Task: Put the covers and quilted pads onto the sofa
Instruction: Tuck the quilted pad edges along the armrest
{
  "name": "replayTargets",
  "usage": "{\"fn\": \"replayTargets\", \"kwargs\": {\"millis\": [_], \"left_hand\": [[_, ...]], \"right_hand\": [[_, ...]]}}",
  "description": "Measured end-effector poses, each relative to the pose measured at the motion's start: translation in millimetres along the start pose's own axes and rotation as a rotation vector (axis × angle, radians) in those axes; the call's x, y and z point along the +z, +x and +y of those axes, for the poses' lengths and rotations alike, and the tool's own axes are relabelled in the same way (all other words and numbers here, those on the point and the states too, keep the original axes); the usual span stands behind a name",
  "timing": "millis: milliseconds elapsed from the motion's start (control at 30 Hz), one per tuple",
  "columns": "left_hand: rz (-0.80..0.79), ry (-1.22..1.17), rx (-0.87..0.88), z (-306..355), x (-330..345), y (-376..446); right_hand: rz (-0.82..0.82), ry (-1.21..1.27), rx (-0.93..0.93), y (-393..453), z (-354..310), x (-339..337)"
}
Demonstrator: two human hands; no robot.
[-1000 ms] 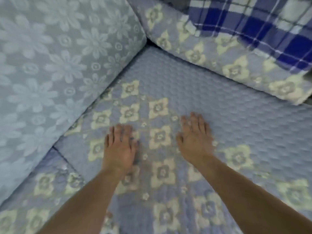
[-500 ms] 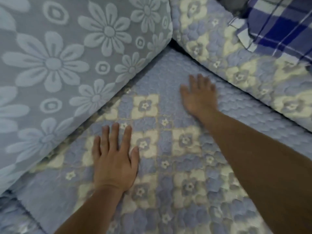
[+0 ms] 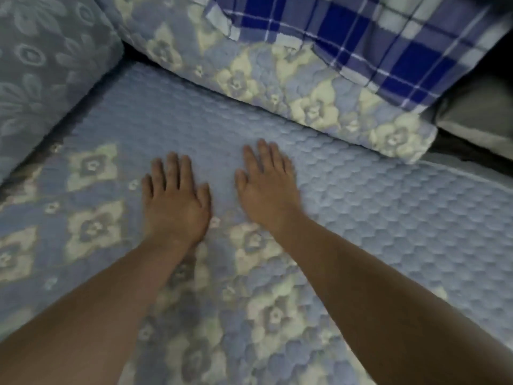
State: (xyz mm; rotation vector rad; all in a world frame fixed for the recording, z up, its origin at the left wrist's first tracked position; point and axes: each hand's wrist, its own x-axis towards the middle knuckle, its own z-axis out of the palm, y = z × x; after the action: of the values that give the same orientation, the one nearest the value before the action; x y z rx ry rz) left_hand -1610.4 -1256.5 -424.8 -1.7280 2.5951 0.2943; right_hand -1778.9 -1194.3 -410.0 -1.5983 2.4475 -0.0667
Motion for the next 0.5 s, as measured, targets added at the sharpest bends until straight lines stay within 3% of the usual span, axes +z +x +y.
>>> {"fn": "replayTargets", "kwargs": {"millis": [100, 167, 300, 500], "left_hand": [[-0.036, 0.006, 0.145, 100, 7, -31], [-0.072, 0.015, 0.245, 155, 12, -53], [-0.160, 0.023, 0.536, 336, 48, -142], [-0.186, 0.099, 0.746, 561, 95, -288]], "right_hand": [[-0.031, 0.031, 0.236, -60, 139, -25], [-0.034, 0.052, 0.290, -96, 187, -27], [0.029, 0.049, 0.405, -199, 317, -35], [0.089, 0.092, 0.545, -343, 524, -42]]}}
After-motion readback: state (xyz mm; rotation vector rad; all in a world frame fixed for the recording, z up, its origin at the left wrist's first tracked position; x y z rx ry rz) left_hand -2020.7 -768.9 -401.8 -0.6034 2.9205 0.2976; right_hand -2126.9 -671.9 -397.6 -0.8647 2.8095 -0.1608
